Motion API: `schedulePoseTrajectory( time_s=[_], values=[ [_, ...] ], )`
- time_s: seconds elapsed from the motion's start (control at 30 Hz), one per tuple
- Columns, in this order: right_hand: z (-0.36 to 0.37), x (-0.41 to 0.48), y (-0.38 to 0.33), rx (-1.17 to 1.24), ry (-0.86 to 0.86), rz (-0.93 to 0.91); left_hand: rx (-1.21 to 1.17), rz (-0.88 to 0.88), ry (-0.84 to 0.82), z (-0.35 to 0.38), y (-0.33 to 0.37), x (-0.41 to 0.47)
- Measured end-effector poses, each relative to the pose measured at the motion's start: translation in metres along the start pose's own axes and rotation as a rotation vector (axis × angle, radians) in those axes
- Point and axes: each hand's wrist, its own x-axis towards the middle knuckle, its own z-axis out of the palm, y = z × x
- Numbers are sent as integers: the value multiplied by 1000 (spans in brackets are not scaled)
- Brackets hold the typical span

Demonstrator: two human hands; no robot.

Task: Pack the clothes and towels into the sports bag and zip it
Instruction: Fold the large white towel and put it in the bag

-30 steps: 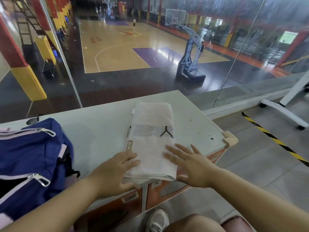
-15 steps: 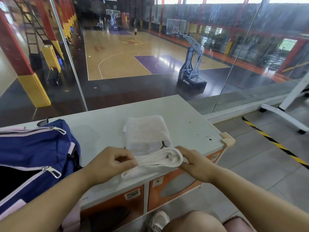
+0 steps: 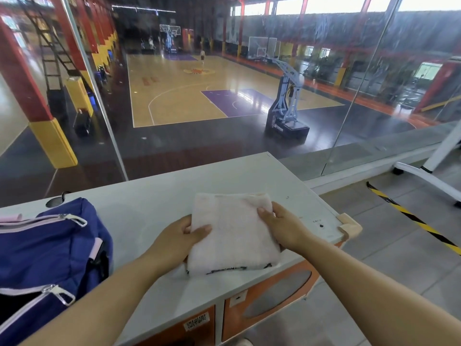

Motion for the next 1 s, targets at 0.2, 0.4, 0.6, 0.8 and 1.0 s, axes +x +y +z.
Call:
schedulePoseTrajectory(
  time_s=[0.2, 0.4, 0.6, 0.8, 1.0],
  values=[
    [9, 29, -2, -223, 12, 158, 177, -111, 149, 5, -20, 38],
    [17, 32, 5, -603, 237, 78, 365, -65, 327, 11, -33, 39],
    [21, 14, 17, -822, 500, -863, 684, 390, 398, 5, -38, 26],
    [14, -13, 47, -962, -30, -743, 724, 479, -15, -5, -47, 3],
    [21, -30, 47, -768, 6, -587, 877, 398, -81, -6, -59, -15]
  ],
)
